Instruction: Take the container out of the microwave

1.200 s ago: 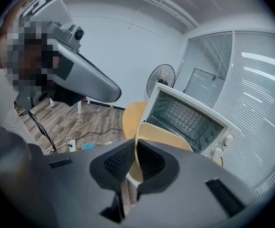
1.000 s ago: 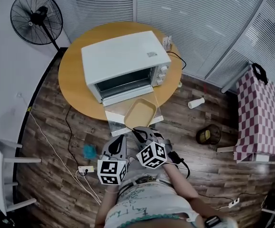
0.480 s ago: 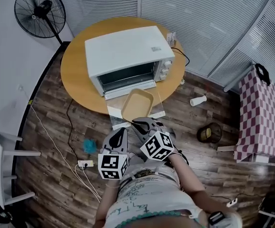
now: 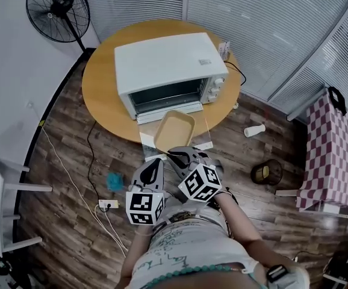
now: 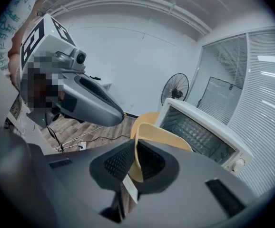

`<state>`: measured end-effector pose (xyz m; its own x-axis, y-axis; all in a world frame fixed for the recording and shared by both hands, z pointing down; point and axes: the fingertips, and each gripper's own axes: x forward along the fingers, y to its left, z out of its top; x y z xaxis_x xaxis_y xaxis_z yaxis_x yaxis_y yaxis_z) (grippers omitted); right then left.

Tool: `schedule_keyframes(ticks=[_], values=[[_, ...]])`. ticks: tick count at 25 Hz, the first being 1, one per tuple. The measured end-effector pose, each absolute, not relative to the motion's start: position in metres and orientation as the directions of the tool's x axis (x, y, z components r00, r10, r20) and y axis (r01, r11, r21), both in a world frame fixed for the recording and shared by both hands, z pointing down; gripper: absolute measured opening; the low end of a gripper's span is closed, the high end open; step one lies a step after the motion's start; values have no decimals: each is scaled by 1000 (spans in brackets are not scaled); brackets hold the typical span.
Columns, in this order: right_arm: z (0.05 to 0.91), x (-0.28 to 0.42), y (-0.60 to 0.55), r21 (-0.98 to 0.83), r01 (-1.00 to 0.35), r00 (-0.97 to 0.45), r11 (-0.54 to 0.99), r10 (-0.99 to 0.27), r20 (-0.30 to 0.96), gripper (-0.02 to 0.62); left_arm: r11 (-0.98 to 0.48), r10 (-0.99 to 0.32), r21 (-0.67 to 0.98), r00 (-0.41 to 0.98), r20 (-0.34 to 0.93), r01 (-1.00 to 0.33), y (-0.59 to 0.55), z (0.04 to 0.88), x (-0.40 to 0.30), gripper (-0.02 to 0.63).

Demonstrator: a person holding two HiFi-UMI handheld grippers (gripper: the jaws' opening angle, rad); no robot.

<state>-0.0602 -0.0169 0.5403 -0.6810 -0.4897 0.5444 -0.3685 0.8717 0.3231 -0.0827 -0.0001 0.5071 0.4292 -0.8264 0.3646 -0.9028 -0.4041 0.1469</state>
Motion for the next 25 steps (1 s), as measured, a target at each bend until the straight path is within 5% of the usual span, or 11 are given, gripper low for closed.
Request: schedule_keyframes(ticks=[25], values=[[542, -69, -27, 310, -352, -692, 883, -469, 549, 12, -397, -827, 144, 422, 372, -906, -11, 509, -84, 15]])
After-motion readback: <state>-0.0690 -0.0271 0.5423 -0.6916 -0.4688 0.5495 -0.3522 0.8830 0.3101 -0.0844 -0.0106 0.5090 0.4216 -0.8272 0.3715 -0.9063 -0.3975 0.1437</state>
